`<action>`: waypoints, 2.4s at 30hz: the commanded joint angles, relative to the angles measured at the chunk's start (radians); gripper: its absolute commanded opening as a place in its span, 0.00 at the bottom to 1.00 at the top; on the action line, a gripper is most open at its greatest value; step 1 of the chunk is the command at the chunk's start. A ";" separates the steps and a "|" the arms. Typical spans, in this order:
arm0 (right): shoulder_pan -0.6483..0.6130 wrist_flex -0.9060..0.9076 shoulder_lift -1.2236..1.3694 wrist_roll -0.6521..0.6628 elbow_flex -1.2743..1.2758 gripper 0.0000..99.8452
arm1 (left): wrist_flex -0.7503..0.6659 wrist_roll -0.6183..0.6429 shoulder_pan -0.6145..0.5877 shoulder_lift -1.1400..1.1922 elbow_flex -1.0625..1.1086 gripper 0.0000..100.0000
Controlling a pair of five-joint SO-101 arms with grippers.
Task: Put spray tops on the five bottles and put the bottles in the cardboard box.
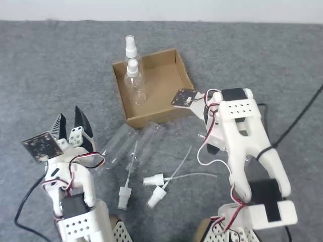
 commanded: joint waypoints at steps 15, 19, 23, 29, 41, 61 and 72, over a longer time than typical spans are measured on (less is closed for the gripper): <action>-0.182 0.007 -0.309 -0.520 -0.057 0.07 | 0.005 -0.009 0.002 -0.012 -0.007 0.15; -0.186 0.004 -0.331 -0.601 -0.041 0.07 | 0.005 -0.009 0.002 -0.012 -0.007 0.15; -0.186 -0.065 -0.369 -0.657 0.023 0.07 | 0.005 -0.009 0.002 -0.012 -0.007 0.15; -0.179 -0.150 -0.519 -0.723 0.167 0.07 | 0.005 -0.009 0.002 -0.012 -0.007 0.15; -0.140 -0.275 -0.769 -0.755 0.381 0.07 | 0.005 -0.009 0.003 -0.012 -0.007 0.15; 0.139 -0.429 -0.779 -0.951 0.440 0.07 | 0.397 -0.325 0.201 -0.014 -0.199 0.25; 0.153 -0.443 -0.773 -0.947 0.442 0.07 | 0.557 -0.413 0.427 -0.011 -0.314 0.25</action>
